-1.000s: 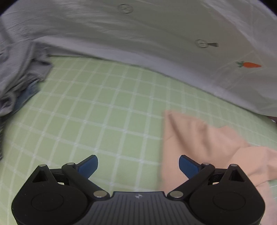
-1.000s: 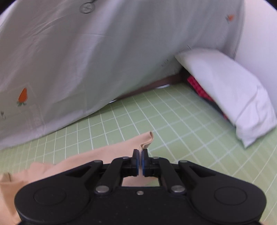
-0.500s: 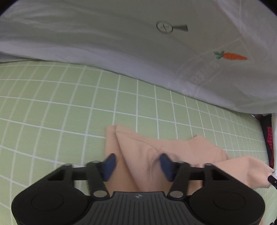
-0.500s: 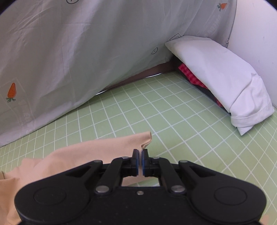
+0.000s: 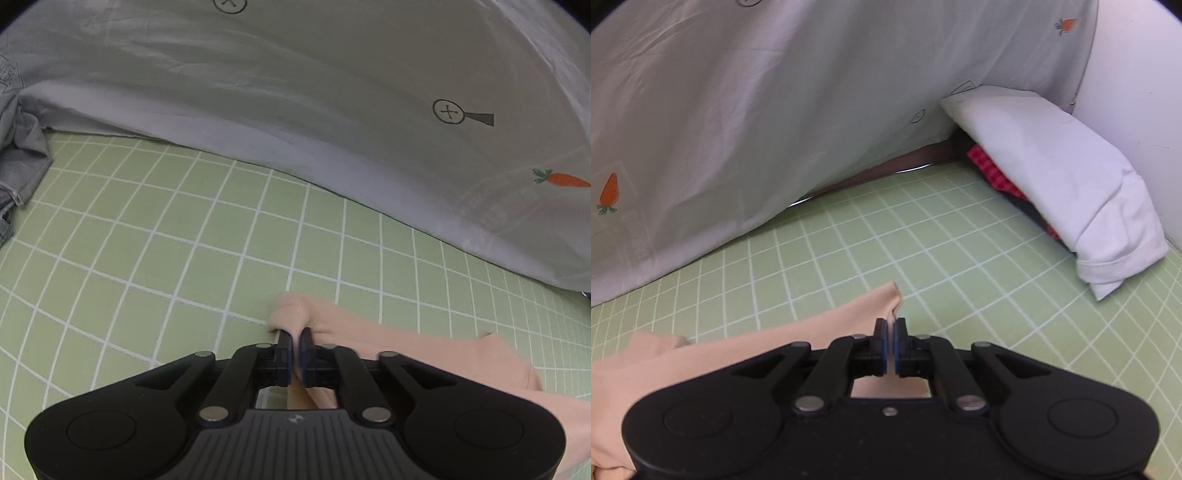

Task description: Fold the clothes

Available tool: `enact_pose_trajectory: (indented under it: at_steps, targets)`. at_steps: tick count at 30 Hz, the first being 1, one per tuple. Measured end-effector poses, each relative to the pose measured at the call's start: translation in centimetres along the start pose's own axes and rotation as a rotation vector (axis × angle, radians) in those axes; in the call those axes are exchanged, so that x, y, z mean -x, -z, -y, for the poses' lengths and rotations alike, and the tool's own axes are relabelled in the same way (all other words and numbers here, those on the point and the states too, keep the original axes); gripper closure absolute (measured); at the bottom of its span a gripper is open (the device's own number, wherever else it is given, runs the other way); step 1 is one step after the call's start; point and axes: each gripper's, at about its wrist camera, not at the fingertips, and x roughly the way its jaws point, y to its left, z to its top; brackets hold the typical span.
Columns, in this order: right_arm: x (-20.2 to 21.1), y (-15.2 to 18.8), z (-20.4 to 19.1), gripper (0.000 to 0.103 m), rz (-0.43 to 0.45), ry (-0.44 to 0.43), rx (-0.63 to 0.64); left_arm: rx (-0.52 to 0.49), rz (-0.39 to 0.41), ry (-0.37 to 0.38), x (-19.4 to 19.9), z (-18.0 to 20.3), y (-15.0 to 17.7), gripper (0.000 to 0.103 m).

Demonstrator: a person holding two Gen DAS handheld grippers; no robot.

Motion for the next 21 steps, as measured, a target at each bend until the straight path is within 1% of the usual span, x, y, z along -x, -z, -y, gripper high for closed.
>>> enact_pose_trajectory:
  at_steps: [1, 2, 3, 4, 7, 8, 11, 15, 21]
  targets:
    - [0.1, 0.0, -0.2, 0.099, 0.001, -0.002, -0.002, -0.013, 0.001, -0.012, 0.3, 0.2, -0.1, 0.076]
    - [0.2, 0.1, -0.3, 0.099, 0.002, -0.009, -0.003, -0.021, 0.008, -0.026, 0.7, 0.2, -0.1, 0.05]
    - [0.3, 0.1, -0.5, 0.099, 0.003, -0.015, -0.003, -0.028, 0.021, -0.038, 1.2, 0.1, 0.0, 0.031]
    - [0.5, 0.1, -0.6, 0.099, 0.004, -0.022, 0.003, -0.032, 0.035, -0.045, 1.7, 0.0, 0.0, 0.028]
    - [1.8, 0.3, -1.2, 0.099, 0.021, -0.048, 0.035, -0.024, 0.043, -0.065, 3.6, -0.8, 0.3, 0.026]
    - [2.5, 0.5, -1.4, 0.099, 0.03, -0.063, 0.042, -0.017, 0.045, -0.072, 4.4, -1.1, 0.6, 0.024]
    - [4.9, 1.2, -2.3, 0.099, 0.055, -0.134, 0.073, 0.013, 0.06, -0.098, 7.9, -2.8, 2.3, 0.022]
    - [8.7, 3.5, -4.0, 0.099, 0.082, -0.205, 0.166, 0.03, 0.08, -0.1, 13.2, -5.4, 6.7, 0.018]
    - [14.3, 9.7, -6.9, 0.099, 0.057, -0.339, 0.3, 0.037, 0.033, -0.105, 17.8, -7.6, 14.7, 0.018]
